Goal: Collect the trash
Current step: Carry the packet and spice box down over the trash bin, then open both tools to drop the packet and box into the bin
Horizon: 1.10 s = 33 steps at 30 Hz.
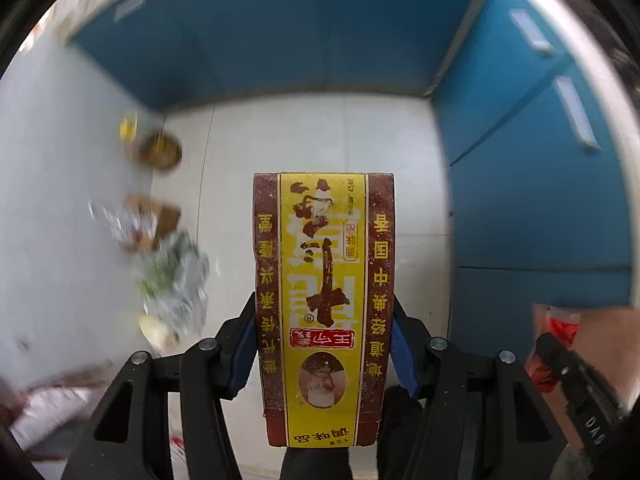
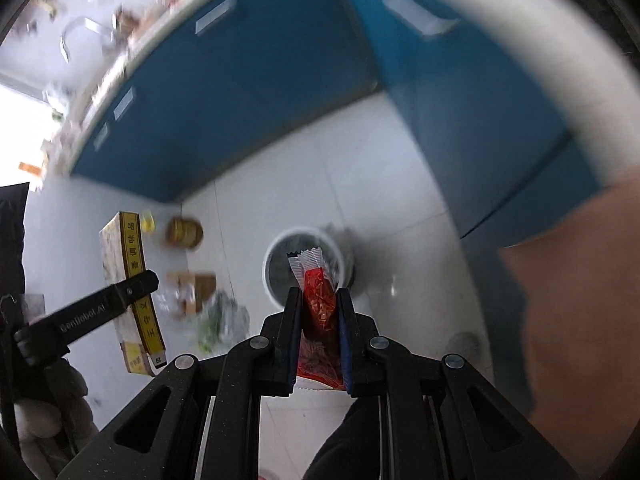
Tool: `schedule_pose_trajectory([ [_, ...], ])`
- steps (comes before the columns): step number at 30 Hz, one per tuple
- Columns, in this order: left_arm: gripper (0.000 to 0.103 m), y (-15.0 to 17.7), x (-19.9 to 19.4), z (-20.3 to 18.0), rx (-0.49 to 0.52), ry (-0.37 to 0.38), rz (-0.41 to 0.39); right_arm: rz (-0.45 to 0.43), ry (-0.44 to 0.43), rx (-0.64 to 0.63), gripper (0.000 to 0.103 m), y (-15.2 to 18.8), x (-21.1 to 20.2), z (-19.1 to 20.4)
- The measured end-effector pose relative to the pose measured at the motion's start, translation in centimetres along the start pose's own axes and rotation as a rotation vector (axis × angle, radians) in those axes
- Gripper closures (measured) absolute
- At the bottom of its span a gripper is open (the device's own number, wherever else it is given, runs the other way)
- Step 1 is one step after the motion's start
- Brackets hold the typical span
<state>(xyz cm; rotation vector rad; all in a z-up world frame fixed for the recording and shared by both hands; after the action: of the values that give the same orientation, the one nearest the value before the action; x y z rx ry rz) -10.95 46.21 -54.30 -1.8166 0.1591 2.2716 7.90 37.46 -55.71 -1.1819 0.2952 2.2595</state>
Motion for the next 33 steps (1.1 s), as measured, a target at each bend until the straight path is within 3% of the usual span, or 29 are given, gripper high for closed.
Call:
schedule_pose_trajectory([
  [4, 0.049, 0.2, 11.3, 2.4, -0.098, 0.060, 0.142, 0.084, -0.044, -0.006, 0.086, 1.2, 10.5, -0.2],
  [11, 0.048, -0.9, 27.1, 2.6, -0.146, 0.111, 0.239, 0.203, -0.111, 0.009, 0.086, 3.2, 29.6, -3.3],
  [15, 0.045, -0.6, 34.2, 2.7, -0.142, 0.118, 0.285, 0.274, -0.077, -0.007, 0.086, 3.9, 38.9, -6.5],
  [16, 0.041, -0.6, 35.5, 3.0, -0.139, 0.109, 0.277, 0.296, -0.071, -0.018, 0.085, 4.0, 40.7, -6.8],
  [18, 0.000, -0.4, 37.3, 4.0, -0.149, 0.080, 0.270, 0.330, -0.045, -0.033, 0.081, 4.4, 43.7, -7.7],
  [20, 0.000, -0.4, 38.0, 4.7, -0.165, 0.071, 0.250, 0.341, -0.031, -0.049, 0.055, 4.8, 44.8, -8.7],
  [23, 0.000, -0.1, 37.7, 6.2, -0.181, 0.025, 0.227, 0.341, -0.007, -0.083, 0.033, 4.5, 45.4, -8.9],
  [26, 0.000, 0.2, 36.1, 7.6, -0.191, -0.024, 0.193, 0.310, 0.084, -0.164, 0.009, 4.1, 43.5, -8.7],
  [29, 0.000, 0.3, 33.0, 9.4, -0.211, -0.072, 0.124, 0.265, 0.187, -0.238, 0.001, 3.2, 40.8, -8.0],
  [33, 0.000, 0.5, 27.1, 11.7, -0.217, -0.147, 0.022, 0.210, 0.284, -0.333, 0.000, 2.4, 35.8, -5.5],
])
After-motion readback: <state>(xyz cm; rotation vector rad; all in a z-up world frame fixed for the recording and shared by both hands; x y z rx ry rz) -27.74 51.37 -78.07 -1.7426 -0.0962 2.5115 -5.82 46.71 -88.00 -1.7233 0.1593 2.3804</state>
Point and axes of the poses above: each gripper's, at about its wrist camera, not at the fingertips, and x roughly the way its jaws point, z to its left, y to its underside, the point moved 10 cm from there along x, roughly the way its jaws point, and after that the axes turned 11 degrees about -y, right-handed, at the moved point
